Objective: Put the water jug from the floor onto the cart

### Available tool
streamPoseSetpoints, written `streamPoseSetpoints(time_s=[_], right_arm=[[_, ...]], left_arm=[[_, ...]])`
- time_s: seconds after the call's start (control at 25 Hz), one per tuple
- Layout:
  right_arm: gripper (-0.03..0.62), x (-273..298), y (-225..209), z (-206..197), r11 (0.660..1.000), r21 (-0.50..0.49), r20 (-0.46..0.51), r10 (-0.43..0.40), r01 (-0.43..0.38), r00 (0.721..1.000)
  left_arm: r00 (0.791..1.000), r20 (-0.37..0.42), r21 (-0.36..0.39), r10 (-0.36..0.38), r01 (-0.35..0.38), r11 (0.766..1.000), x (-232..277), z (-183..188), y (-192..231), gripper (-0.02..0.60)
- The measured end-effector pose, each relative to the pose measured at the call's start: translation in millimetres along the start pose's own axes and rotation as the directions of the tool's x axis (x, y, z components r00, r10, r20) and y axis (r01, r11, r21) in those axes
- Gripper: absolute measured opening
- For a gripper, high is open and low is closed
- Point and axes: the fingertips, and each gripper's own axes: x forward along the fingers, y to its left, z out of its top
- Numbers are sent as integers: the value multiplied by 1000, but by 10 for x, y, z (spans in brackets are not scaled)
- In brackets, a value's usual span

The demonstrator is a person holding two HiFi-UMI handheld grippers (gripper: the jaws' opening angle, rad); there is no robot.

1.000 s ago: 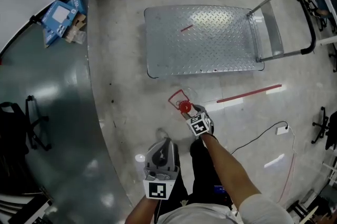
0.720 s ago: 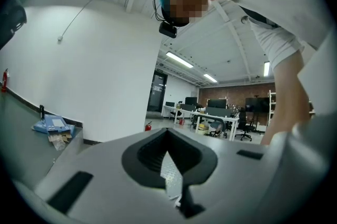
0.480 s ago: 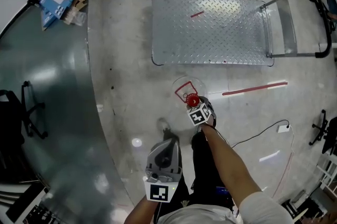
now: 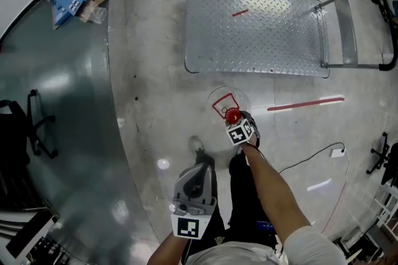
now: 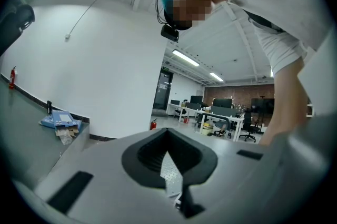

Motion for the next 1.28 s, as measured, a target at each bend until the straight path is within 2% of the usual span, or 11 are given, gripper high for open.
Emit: streamPoseSetpoints(time_s=[0.28, 0.48, 0.76, 0.96, 1.08, 1.28], right_arm=[[298, -60, 6, -84, 1000, -11, -28, -10, 10, 1000], [298, -361, 100, -64, 1000, -11, -31, -7, 6, 999], [298, -1130, 199, 156, 999, 26, -34, -17, 18, 999], [298, -1722, 200, 422, 998, 53, -18, -30, 31, 999], [298, -1971, 108, 652, 997, 59, 12, -57, 56, 998], [298, -2190, -109, 971, 997, 51, 37, -64, 63, 997]], left_arm=[[1000, 3, 4, 20, -20, 1000, -28, 21, 75, 3], [999, 6, 12, 52, -53, 999, -55, 131, 236, 3], [995, 75, 7, 66, -67, 998, -83, 681, 455, 3], [992, 124, 26, 31, -35, 999, -137, 1149, 519, 3], [990, 140, 44, 17, -24, 999, -73, 1338, 578, 3], [974, 226, 82, 21, -40, 996, 132, 1641, 631, 3]])
